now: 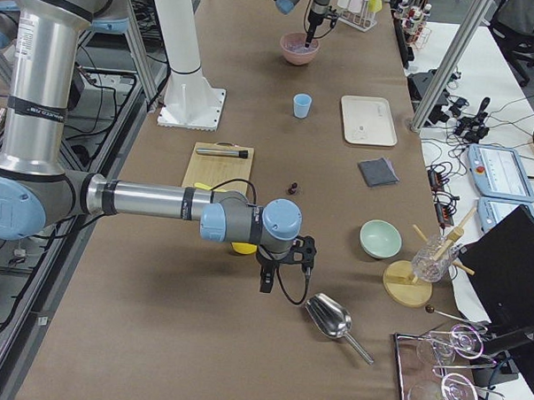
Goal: Put ice and cherries in cup
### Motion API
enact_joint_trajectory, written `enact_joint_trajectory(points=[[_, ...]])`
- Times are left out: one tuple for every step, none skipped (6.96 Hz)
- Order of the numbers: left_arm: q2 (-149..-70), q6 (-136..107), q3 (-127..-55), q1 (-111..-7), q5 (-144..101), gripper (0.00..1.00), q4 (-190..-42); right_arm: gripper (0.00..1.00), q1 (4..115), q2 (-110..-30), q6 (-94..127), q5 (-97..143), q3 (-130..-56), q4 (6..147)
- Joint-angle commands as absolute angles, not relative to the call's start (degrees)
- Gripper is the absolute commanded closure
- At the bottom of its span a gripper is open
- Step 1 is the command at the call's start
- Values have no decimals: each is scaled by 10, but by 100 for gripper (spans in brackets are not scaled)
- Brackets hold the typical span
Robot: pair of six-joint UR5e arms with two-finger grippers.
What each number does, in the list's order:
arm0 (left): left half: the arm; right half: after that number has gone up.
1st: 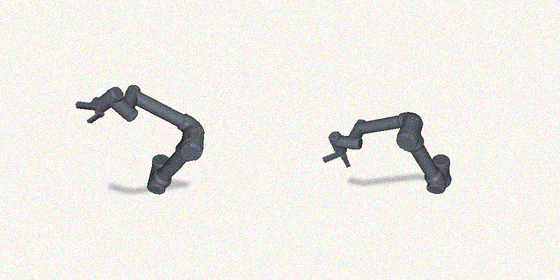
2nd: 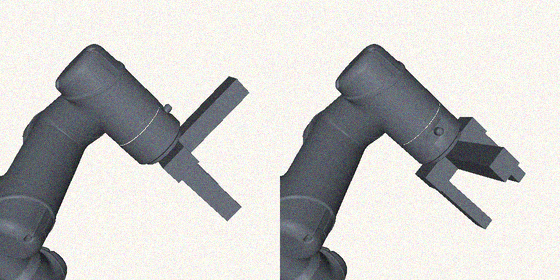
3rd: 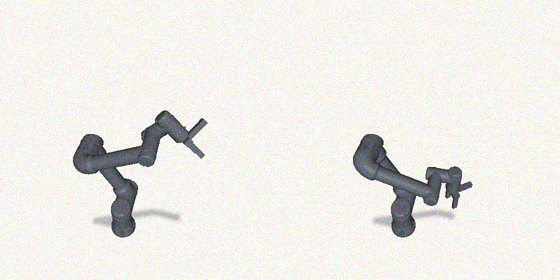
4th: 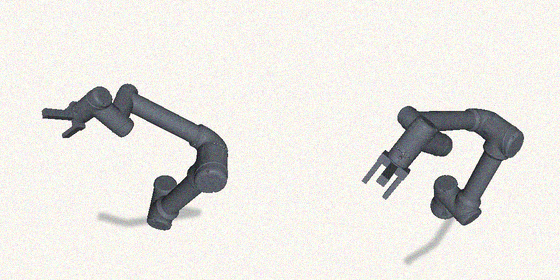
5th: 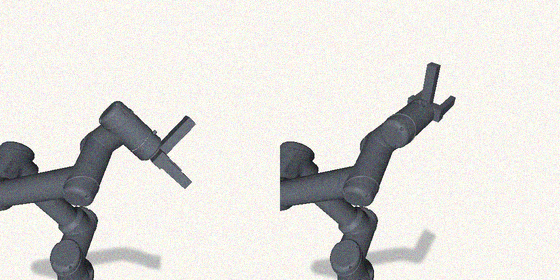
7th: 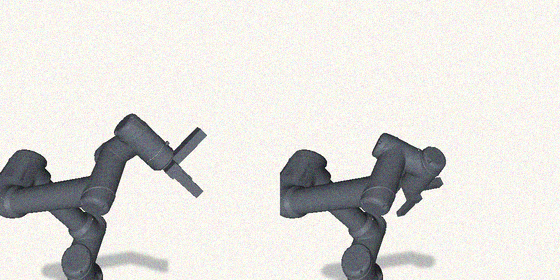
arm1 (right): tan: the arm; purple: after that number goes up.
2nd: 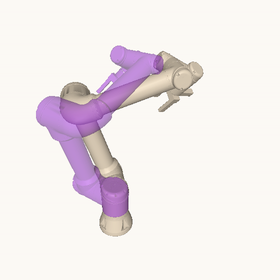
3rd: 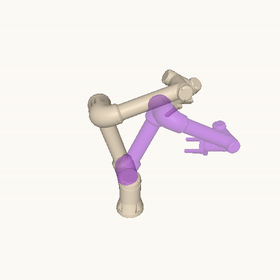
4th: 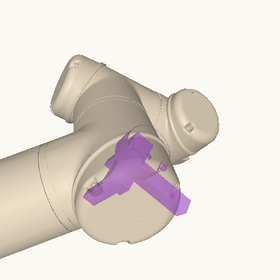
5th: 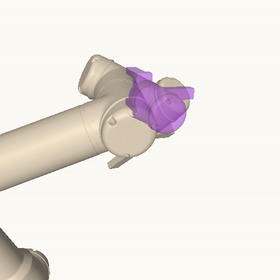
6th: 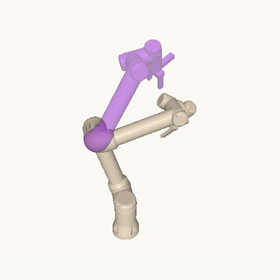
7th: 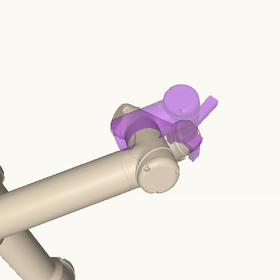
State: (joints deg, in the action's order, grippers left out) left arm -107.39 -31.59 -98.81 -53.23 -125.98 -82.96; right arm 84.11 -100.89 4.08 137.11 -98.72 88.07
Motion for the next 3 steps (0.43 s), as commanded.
enact_joint_trajectory(points=[[-1074,-322,-975,-532,-1260,3,-846,0,841,-1009,40,1371,-987,881],[-1072,-322,-972,-532,-1261,3,-846,0,841,-1009,40,1371,-987,881],[-1071,-322,-968,-532,-1261,3,-847,0,841,-1009,40,1371,-988,881]])
